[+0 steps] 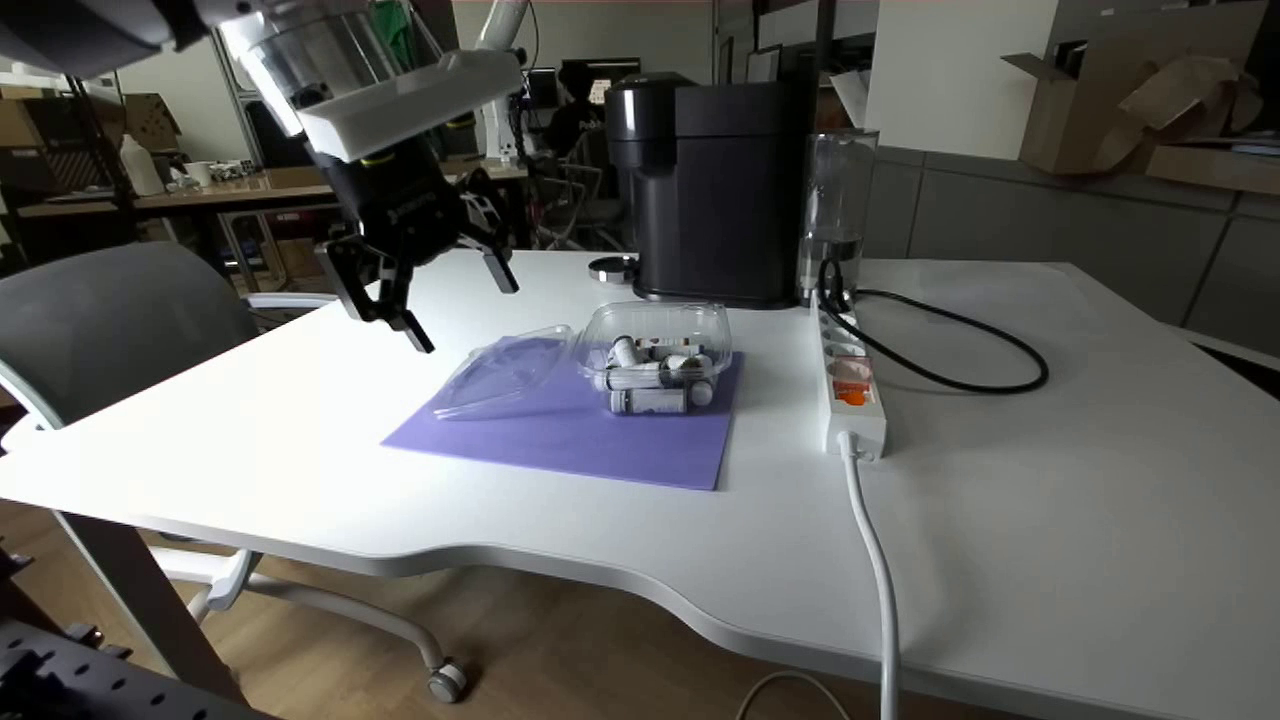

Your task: Close the lid of the clear bowl

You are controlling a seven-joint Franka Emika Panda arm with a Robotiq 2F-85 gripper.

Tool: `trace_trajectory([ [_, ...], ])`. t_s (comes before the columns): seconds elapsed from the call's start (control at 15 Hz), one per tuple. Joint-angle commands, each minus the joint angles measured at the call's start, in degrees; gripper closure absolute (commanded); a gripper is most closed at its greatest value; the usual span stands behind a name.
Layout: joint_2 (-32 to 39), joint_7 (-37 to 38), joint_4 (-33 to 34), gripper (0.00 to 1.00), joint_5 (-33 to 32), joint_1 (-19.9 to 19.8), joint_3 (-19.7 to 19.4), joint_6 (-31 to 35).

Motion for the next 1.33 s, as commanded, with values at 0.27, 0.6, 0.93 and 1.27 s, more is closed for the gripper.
trace_trajectory([
  [0.27, 3.28, 0.18, 1.01, 0.00, -0.37, -0.10, -0.32, -0.15],
  [0.6, 3.34, 0.18, 1.22, 0.00, -0.37, -0.11, -0.32, -0.15],
  [0.93, 4.34, 4.91, 2.13, 0.00, -11.47, 0.41, -2.01, 3.10],
  [1.27, 2.38, 23.11, 6.21, 0.00, -34.51, 2.82, -4.72, 2.38],
])
